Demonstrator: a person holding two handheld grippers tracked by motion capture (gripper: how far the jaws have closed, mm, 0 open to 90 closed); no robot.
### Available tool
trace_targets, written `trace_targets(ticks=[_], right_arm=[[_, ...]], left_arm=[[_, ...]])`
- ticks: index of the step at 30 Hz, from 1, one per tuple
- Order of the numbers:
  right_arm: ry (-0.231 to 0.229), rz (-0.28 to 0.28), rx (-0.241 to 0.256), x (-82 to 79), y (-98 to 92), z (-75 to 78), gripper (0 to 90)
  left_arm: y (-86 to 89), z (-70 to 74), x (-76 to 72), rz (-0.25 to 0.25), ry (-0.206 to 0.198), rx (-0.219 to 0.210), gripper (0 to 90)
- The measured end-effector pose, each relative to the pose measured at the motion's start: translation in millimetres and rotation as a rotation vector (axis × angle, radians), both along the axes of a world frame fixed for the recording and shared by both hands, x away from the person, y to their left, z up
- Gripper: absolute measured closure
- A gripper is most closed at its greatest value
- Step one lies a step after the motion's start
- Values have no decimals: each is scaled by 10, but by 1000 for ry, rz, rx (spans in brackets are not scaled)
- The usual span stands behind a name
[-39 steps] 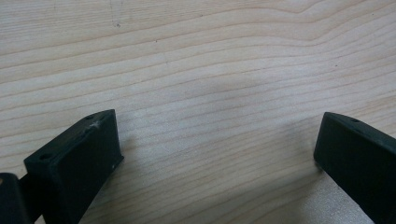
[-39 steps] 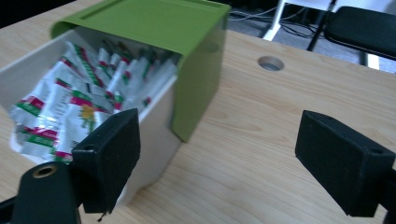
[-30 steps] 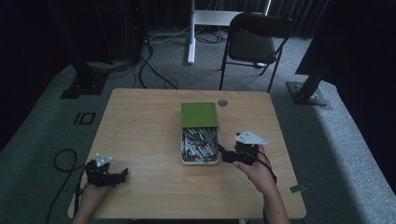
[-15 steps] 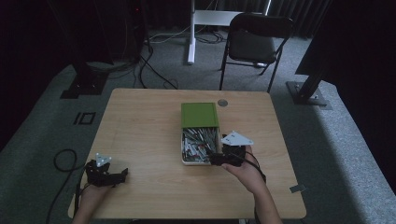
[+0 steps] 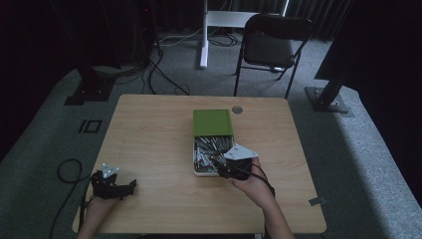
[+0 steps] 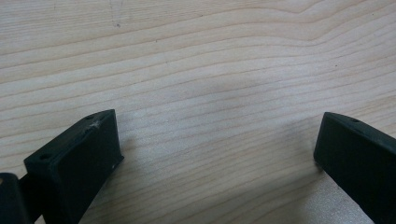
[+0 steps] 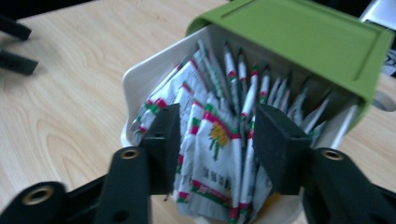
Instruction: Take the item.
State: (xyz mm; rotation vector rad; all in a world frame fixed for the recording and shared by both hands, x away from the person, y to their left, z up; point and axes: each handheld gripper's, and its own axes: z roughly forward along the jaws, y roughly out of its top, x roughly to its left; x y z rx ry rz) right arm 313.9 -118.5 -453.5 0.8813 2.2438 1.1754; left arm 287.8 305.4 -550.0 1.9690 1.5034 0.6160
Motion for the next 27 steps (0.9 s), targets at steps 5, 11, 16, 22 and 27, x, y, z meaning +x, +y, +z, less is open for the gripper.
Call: trace_targets(ticks=[5, 11, 16, 22, 27], right_arm=[[18, -3, -28, 17, 47, -68, 589], [18, -1, -54, 32, 107, -125, 627], [24, -9, -74, 73, 156, -185, 663], [34, -19, -84, 125, 195, -267, 673], [41, -33, -99, 143, 210, -295, 721]], left_arm=[[0, 0, 0, 0, 0, 0, 13], [0, -1, 0, 0, -1, 0, 13], [0, -1, 0, 0, -1, 0, 13], [0, -1, 0, 0, -1, 0, 13], [0, -1, 0, 0, -1, 0, 13]])
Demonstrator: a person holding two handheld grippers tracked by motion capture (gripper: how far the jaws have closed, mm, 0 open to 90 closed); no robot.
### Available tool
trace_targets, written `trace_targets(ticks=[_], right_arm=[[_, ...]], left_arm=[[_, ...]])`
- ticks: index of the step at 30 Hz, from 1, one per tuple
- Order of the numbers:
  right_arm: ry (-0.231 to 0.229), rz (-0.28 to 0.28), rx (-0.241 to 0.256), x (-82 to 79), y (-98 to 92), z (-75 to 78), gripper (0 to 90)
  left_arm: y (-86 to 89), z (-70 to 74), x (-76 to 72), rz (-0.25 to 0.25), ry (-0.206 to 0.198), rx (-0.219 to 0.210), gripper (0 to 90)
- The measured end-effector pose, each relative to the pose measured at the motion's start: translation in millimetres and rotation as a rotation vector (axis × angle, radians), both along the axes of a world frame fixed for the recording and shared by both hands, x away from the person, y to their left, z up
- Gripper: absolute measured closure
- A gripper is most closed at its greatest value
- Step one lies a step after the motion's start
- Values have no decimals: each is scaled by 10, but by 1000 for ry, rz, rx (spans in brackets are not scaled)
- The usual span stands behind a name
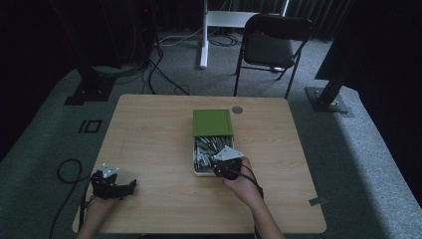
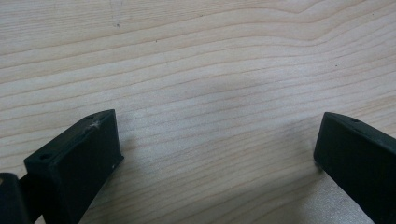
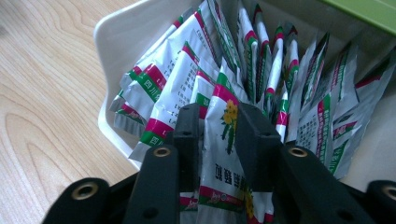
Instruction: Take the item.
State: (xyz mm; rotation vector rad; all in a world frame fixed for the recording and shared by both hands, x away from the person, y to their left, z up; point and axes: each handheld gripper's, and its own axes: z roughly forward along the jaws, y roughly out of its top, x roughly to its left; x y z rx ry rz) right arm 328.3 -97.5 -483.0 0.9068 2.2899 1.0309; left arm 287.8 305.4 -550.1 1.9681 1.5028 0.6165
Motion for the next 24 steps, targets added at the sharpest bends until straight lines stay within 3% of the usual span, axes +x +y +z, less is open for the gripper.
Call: trace_targets(ticks=[5, 11, 16, 24], right_arm=[[13, -24, -17, 5, 10, -9, 726], [-7, -48, -53, 1, 58, -22, 734], [-8, -63, -82, 2, 66, -12, 854], [12, -70, -52, -8, 9, 56, 893]], left_arm=[[0, 0, 0, 0, 0, 0, 13], [0, 0, 0, 0, 0, 0, 13], [0, 0, 0, 0, 0, 0, 13], [0, 0, 0, 0, 0, 0, 13]])
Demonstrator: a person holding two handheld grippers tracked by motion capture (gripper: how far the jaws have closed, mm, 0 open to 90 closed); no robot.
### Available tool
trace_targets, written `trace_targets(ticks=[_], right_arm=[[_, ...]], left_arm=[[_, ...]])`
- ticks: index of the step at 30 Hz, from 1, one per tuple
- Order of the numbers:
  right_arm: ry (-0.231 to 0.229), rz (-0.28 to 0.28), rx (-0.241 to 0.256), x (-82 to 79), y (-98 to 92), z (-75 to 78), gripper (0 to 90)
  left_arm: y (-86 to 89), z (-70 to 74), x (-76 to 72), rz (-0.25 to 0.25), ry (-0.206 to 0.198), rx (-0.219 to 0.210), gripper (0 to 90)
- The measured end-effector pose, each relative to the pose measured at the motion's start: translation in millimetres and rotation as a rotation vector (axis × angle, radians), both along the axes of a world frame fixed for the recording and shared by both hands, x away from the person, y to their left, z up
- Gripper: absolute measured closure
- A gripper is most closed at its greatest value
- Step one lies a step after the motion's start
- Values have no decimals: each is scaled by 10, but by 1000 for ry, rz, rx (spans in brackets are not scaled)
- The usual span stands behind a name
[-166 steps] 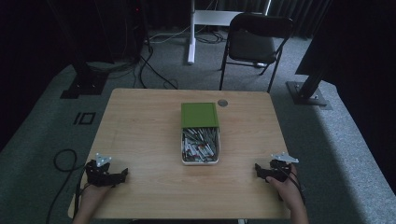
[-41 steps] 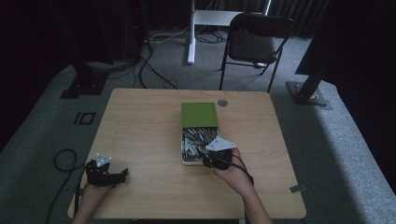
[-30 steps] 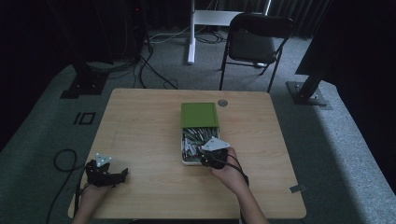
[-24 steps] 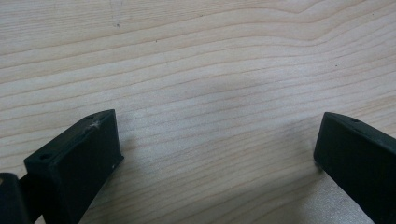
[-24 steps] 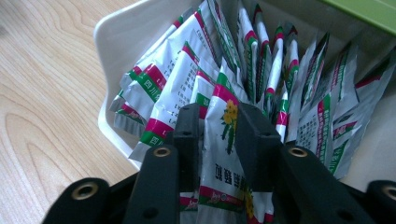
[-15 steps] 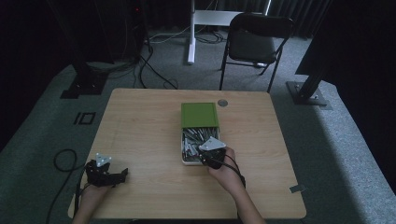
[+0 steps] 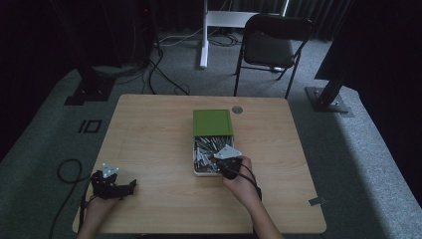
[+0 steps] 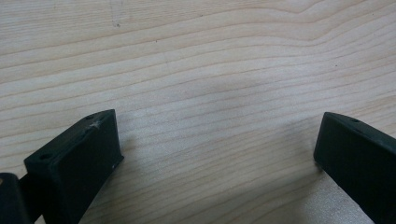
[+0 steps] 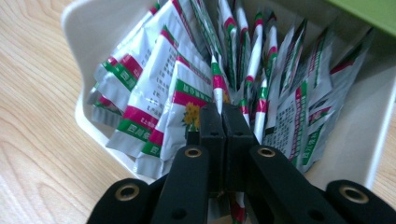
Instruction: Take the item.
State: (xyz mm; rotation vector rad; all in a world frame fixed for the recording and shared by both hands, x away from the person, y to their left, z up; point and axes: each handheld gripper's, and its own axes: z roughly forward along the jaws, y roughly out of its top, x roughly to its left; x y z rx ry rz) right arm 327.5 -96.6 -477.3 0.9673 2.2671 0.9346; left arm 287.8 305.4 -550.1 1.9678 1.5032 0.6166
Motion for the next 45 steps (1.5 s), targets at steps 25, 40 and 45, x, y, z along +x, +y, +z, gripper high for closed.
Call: trace_targets(ticks=[25, 40, 45], right_arm=[[-56, 53, 148, -113, -96, 556, 895], [-127, -64, 190, -8, -525, 861, 894], [-127, -125, 192, 58, -720, 845, 894]], left_arm=[[0, 1, 0, 0, 1, 0, 13], [0, 1, 0, -1, 2, 1, 13], [1, 1, 0, -1, 1, 1, 13]])
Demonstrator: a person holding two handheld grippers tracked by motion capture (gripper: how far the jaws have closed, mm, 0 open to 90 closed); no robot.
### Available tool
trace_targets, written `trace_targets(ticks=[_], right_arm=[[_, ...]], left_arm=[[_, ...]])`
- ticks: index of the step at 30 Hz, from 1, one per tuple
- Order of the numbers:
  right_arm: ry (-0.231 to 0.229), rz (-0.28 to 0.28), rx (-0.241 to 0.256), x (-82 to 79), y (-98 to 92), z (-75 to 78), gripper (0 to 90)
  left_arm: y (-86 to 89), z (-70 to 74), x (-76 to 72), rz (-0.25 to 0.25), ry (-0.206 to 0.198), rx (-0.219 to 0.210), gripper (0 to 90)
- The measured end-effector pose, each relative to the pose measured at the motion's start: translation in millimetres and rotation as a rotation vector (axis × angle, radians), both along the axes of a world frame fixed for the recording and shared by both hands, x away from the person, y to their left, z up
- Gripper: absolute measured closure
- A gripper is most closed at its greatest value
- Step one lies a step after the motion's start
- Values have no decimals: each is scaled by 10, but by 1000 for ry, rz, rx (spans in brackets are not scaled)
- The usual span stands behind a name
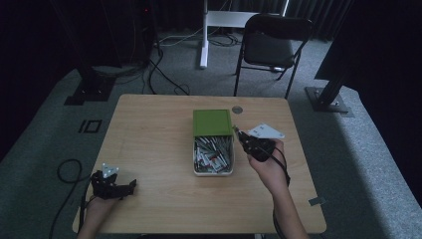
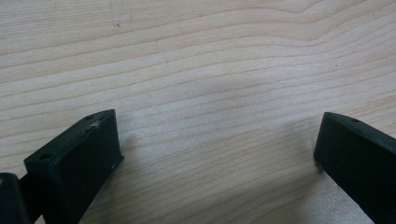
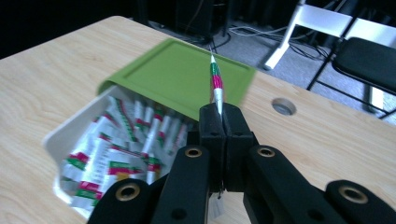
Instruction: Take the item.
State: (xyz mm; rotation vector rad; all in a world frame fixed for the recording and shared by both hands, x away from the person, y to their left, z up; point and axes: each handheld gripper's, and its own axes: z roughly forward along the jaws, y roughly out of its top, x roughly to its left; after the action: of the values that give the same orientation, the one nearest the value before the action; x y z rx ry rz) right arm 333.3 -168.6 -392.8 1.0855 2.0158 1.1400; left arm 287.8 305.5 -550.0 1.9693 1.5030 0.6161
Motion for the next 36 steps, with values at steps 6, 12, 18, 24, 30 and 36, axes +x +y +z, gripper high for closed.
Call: trace_targets(ticks=[6, 12, 18, 24, 30, 36], right_arm=[[24, -69, 2, 96, -187, -116, 893], [58, -130, -9, 211, -326, -306, 893], [92, -188, -27, 344, -456, -515, 893], [116, -231, -58, 479, -572, -660, 893], [130, -265, -74, 626, -656, -776, 893], [137, -287, -74, 754, -711, -886, 892]], left_arm=[[0, 0, 0, 0, 0, 0, 13], [0, -1, 0, 1, -1, 0, 13], [0, 0, -1, 0, 0, 0, 13], [-1, 0, 0, 1, 0, 0, 13], [0, 0, -1, 0, 0, 0, 13], [0, 0, -1, 0, 0, 0, 13]])
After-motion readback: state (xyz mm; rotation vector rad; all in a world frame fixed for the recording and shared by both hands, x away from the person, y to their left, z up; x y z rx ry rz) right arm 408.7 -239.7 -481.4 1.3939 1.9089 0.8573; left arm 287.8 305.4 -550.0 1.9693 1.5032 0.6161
